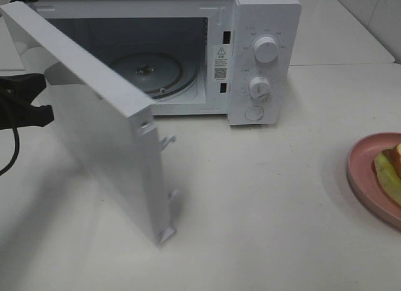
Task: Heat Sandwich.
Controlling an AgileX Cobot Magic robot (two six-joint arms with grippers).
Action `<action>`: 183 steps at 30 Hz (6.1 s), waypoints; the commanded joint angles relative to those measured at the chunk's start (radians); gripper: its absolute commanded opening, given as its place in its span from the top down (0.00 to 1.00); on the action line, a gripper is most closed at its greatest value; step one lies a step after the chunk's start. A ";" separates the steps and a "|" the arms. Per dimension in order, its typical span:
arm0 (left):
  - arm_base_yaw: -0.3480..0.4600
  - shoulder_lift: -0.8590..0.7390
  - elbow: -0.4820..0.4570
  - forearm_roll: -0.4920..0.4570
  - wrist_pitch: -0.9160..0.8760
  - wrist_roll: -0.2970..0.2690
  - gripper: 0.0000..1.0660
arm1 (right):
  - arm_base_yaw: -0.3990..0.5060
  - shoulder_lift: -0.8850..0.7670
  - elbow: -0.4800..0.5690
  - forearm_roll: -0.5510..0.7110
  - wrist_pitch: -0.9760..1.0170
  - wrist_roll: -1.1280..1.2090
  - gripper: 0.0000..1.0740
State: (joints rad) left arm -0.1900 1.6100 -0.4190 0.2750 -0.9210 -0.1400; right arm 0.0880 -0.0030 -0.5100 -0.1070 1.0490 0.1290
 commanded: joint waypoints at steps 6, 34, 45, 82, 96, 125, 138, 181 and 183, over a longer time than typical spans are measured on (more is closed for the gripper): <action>-0.106 0.049 -0.070 -0.082 -0.011 0.000 1.00 | -0.008 -0.028 0.001 -0.003 -0.009 -0.001 0.29; -0.419 0.264 -0.440 -0.482 0.142 0.158 1.00 | -0.008 -0.028 0.001 -0.003 -0.009 -0.001 0.29; -0.470 0.344 -0.585 -0.505 0.191 0.158 1.00 | -0.008 -0.028 0.001 -0.003 -0.009 -0.001 0.29; -0.501 0.409 -0.760 -0.600 0.332 0.256 1.00 | -0.008 -0.028 0.001 -0.003 -0.009 -0.001 0.29; -0.540 0.339 -0.749 -0.597 0.561 0.292 1.00 | -0.008 -0.028 0.001 -0.003 -0.009 -0.001 0.29; -0.539 -0.048 -0.388 -0.568 1.047 0.285 0.09 | -0.008 -0.028 0.001 -0.003 -0.009 -0.001 0.29; -0.315 -0.161 -0.390 -0.545 1.508 0.222 0.09 | -0.008 -0.028 0.001 -0.003 -0.009 -0.001 0.29; 0.278 -1.141 -0.152 -0.275 1.912 0.127 0.09 | -0.008 -0.028 0.001 -0.003 -0.009 -0.001 0.30; 0.278 -1.168 -0.152 -0.275 1.929 0.127 0.09 | -0.008 -0.028 0.001 -0.003 -0.009 -0.001 0.30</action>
State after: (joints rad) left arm 0.0850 0.4850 -0.5770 -0.0070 0.9940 -0.0050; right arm 0.0880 -0.0030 -0.5100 -0.1060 1.0490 0.1290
